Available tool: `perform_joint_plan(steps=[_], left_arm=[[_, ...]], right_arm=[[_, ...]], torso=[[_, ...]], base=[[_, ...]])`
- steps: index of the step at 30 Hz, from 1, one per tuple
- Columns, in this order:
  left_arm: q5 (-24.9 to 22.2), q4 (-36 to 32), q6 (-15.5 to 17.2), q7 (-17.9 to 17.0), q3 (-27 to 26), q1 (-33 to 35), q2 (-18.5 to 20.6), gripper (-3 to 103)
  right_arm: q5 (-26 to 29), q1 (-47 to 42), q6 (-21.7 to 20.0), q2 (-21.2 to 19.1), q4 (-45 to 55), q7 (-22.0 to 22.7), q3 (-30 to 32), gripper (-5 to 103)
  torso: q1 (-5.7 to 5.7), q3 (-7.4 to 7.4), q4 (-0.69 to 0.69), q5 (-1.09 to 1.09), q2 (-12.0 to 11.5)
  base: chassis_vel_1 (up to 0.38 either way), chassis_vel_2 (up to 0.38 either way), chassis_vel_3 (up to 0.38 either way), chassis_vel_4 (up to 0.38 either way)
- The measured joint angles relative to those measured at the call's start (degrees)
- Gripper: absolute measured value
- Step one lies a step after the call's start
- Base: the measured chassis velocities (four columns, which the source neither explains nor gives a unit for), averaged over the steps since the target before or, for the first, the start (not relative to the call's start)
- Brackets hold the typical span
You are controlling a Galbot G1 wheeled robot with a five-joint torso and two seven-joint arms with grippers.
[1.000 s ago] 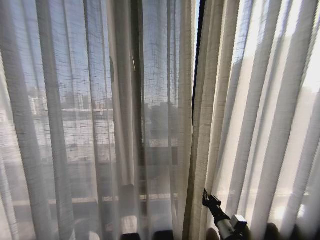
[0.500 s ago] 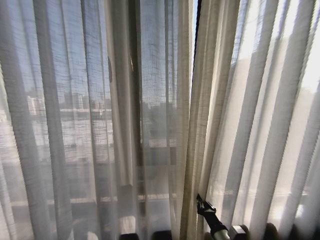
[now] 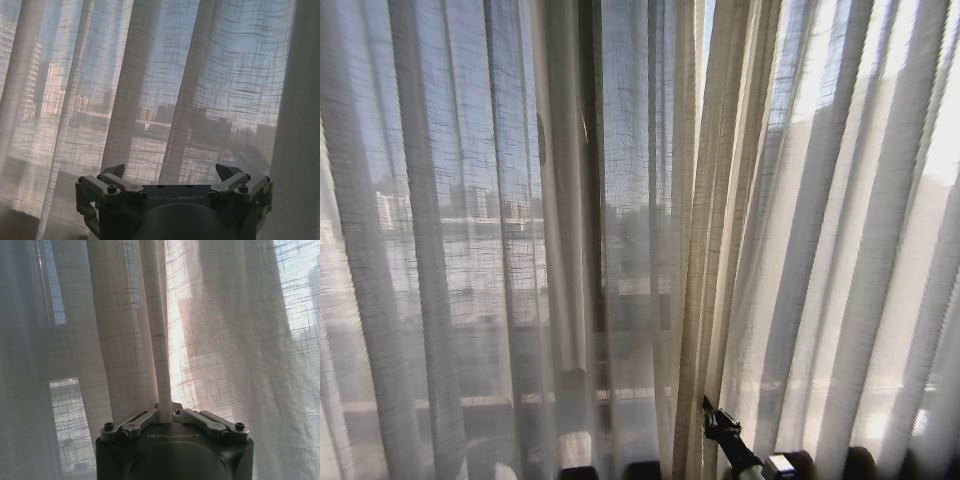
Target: Open the curtains by pulling them apart, changing their state from closed to fully open.
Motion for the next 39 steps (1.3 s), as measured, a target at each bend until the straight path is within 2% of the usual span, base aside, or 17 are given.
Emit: perform_joint_plan(steps=[15,29,39], left_arm=[[-0.02,0.34,-0.08,-0.04,-0.3,0.17,0.22,100],[-0.16,0.79,-0.17,-0.05,-0.36,0.01,0.47,100],[-0.47,1.23,-0.18,-0.05,-0.39,-0.25,0.79,100]], right_arm=[[0.43,-0.1,-0.08,-0.3,0.06,0.02,0.39,0],[0.41,-2.23,0.9,-0.77,0.9,-0.34,3.65,0],[0.23,-1.72,1.23,-0.45,0.57,-0.23,2.93,0]], torso=[[0.0,0.0,0.0,0.01,0.0],[0.0,0.0,0.0,-0.01,0.0],[0.01,0.0,0.0,0.0,0.0]], base=[[-0.088,-0.086,0.095,0.089],[-0.118,-0.115,0.115,0.118],[-0.142,-0.144,0.13,0.137]])
